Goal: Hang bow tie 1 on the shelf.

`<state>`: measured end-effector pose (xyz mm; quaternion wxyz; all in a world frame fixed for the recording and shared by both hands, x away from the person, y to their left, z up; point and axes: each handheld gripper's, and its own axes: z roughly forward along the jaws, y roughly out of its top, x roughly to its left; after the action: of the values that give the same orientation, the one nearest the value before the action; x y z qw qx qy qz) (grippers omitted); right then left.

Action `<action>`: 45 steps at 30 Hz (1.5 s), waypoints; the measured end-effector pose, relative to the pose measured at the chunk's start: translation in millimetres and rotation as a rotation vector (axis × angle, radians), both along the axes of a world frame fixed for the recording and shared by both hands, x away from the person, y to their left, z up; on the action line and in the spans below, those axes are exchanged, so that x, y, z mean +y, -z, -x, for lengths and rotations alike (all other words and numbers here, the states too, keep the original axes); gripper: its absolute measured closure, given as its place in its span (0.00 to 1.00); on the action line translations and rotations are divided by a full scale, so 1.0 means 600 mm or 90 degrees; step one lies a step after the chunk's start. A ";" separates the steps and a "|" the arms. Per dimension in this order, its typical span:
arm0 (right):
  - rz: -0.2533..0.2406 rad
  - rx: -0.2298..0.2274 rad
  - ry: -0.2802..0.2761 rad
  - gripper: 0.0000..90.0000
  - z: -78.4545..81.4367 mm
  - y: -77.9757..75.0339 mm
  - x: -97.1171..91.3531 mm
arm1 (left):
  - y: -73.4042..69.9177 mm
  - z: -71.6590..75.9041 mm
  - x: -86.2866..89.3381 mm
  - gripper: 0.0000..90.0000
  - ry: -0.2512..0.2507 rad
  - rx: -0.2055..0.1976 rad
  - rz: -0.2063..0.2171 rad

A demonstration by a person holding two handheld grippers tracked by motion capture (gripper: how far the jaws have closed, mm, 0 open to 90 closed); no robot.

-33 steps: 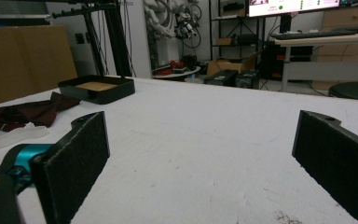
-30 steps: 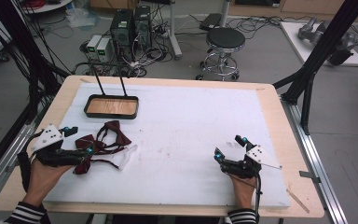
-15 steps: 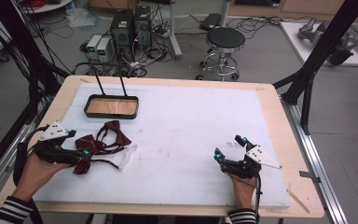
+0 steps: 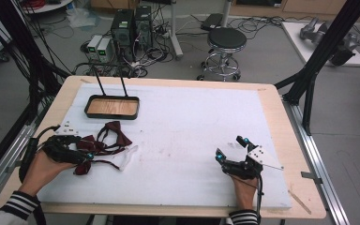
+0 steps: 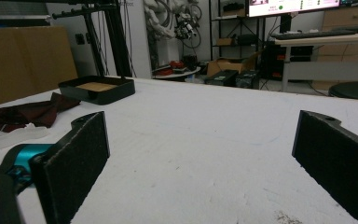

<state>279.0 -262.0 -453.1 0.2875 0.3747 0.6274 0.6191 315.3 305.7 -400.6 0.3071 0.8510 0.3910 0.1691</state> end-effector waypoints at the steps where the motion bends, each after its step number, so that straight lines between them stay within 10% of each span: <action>1: 0.000 0.000 0.000 0.03 0.000 0.000 0.000 | 0.001 -0.001 -0.001 0.22 0.000 0.006 -0.002; 31: 0.002 -0.002 -0.001 0.03 0.000 0.000 0.000 | 0.021 -0.023 -0.018 0.54 -0.011 0.131 -0.039; 45: 0.000 0.000 0.000 0.03 0.000 0.000 0.000 | 0.026 -0.021 -0.022 0.79 -0.021 0.129 -0.056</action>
<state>279.1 -262.0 -453.0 0.2877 0.3750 0.6273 0.6190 327.7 292.5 -416.4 0.2257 0.8700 0.4259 0.1040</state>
